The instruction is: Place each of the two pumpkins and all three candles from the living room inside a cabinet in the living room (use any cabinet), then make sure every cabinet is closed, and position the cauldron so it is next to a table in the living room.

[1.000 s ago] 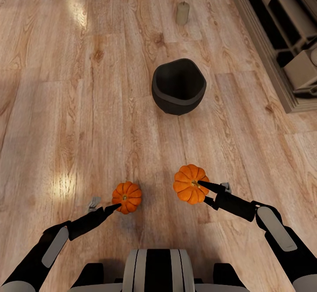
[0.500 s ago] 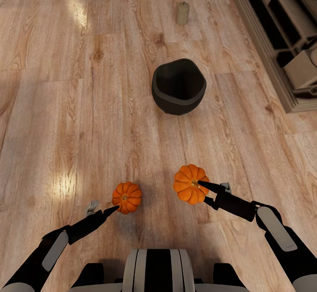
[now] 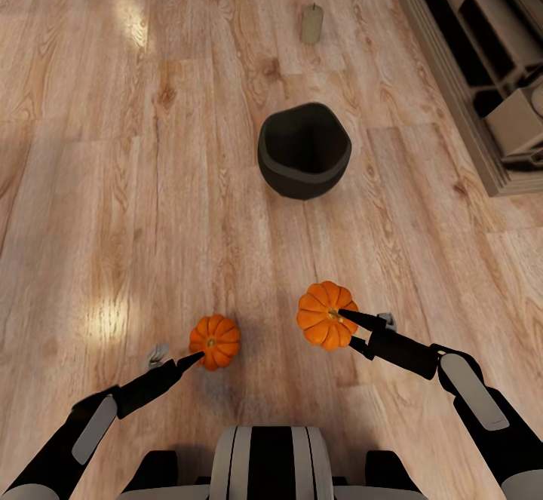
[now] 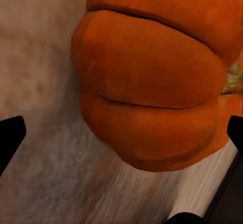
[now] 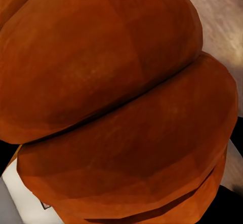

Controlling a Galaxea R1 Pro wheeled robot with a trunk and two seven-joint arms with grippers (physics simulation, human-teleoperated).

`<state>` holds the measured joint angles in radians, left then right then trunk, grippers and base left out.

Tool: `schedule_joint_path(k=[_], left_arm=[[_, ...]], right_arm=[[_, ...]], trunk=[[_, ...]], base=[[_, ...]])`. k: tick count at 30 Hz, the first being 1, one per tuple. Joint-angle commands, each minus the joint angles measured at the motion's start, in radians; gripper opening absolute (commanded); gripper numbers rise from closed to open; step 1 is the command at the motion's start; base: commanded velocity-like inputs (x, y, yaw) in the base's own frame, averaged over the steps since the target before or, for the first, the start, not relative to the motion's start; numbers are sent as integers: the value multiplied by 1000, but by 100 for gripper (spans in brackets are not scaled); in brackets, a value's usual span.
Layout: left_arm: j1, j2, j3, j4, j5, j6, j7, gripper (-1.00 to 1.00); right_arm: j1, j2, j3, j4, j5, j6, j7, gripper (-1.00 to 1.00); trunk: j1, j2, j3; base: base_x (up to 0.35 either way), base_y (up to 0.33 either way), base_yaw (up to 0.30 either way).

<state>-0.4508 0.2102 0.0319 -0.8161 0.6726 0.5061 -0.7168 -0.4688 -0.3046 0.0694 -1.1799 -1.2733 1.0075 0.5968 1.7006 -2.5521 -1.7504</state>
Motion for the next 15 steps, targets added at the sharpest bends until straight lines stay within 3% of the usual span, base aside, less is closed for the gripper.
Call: schedule_joint_path(k=[1,15], left_arm=[[0,1,1,0,6,8,-1,100],[0,0,2,1,11,6,-2,100]], right_arm=[[-1,-1,1,1,0,2,9,-100],[-1,-1,1,0,0,3,9,-100]], trunk=[[0,0,0],[0,0,0]], base=[[151,-1,0],[48,-6,0]])
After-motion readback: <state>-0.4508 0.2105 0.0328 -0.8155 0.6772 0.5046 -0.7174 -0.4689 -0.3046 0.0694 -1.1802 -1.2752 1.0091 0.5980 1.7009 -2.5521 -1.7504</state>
